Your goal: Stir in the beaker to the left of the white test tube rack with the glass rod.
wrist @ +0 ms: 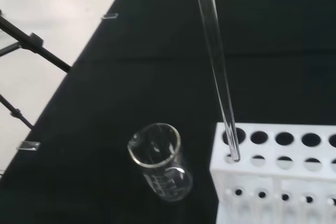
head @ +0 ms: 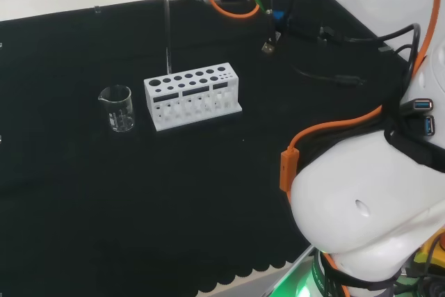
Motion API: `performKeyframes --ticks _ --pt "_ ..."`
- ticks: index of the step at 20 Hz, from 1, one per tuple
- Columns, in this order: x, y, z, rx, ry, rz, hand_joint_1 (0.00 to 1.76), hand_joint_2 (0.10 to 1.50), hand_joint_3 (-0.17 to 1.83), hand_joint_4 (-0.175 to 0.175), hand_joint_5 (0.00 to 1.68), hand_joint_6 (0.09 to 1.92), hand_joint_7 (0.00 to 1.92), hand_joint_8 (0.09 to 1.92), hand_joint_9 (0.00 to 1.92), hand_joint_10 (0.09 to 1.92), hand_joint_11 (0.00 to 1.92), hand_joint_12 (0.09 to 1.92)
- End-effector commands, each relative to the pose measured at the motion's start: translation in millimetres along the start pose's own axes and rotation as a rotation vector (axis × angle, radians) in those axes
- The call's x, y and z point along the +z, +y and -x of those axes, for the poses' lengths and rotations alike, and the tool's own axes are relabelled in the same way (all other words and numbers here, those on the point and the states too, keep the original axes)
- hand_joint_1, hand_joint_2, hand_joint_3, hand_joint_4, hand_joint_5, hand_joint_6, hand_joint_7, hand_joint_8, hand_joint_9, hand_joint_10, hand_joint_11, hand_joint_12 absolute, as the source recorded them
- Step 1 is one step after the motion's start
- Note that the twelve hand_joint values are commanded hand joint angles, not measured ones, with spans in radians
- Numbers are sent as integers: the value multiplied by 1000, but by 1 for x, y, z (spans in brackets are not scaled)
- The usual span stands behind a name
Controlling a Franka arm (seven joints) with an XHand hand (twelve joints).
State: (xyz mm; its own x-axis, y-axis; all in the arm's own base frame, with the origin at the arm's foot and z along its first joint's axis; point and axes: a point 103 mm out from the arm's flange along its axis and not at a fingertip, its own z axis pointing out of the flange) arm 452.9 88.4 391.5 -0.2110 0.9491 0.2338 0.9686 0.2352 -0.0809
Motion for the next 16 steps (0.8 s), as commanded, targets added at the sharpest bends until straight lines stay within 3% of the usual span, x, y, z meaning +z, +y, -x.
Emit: performKeyframes --ticks 1,3,6,16 --pt "-1 6 -12 -34 4 -4 1304 1088 -85 -175 1102 529 1195 960 1729 622 1602 741" --pt "1 15 -23 -81 -12 -11 1304 1088 -85 -175 1102 529 1196 960 1729 622 1602 742" --pt "6 21 -32 -113 -13 -29 1304 1088 -86 -175 1103 528 1196 960 1730 622 1602 744" --pt "19 34 -63 -144 63 -46 1304 1089 -88 -175 1105 524 1196 960 1733 620 1603 749"
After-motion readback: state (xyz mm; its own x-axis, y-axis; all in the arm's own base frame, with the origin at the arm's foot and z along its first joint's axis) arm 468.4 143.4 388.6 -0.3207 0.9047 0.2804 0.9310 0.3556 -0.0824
